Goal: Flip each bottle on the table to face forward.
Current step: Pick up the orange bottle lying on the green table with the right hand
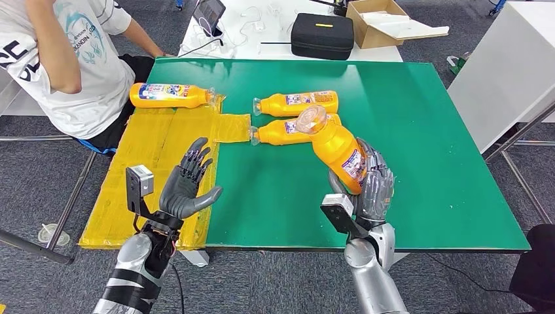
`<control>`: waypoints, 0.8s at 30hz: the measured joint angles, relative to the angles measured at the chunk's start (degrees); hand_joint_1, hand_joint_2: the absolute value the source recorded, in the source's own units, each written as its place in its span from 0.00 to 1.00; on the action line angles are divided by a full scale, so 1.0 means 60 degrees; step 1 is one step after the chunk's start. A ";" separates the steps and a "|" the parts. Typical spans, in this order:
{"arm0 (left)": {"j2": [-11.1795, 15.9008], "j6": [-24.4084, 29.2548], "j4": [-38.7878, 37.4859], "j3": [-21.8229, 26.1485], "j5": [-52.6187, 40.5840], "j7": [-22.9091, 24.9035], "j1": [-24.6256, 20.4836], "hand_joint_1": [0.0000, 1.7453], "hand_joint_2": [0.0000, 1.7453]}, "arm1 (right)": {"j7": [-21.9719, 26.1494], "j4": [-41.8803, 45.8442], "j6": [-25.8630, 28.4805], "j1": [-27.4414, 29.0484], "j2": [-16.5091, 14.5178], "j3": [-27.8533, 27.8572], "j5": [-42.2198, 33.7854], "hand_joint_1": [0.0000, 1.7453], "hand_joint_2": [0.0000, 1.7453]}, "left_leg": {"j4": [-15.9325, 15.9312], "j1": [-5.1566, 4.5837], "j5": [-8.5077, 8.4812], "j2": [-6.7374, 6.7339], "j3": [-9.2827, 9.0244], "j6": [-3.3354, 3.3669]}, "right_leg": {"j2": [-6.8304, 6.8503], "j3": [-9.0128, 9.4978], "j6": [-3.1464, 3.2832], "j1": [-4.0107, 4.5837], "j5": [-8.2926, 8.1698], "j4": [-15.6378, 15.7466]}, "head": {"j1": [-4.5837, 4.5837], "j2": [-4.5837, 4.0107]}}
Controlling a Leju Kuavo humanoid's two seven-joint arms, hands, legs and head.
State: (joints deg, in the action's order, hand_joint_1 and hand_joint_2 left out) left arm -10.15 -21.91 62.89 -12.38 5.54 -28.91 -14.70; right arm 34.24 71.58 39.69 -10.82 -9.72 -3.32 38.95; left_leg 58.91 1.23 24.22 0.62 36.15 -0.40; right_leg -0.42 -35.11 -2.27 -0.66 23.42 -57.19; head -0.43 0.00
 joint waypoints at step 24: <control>0.0126 -0.0541 -0.0718 -0.1392 0.0298 -0.0108 -0.0947 0.00 1.00 | 0.0021 -0.4037 0.0074 -0.1162 -0.1429 -0.2236 0.1402 1.00 1.00 | 0.0000 0.0003 -0.0006 0.0000 0.0007 0.0003 | 0.0000 -0.0009 0.0000 0.0002 0.0000 -0.0002 | 0.0002 0.0001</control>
State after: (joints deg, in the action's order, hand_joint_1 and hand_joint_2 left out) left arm -9.40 -25.15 58.59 -20.73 7.33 -29.56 -20.38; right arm 34.37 47.36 40.13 -17.79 -18.29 -16.73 47.36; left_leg 58.91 1.25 24.18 0.62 36.19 -0.38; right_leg -0.42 -35.17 -2.27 -0.65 23.42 -57.20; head -0.42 0.01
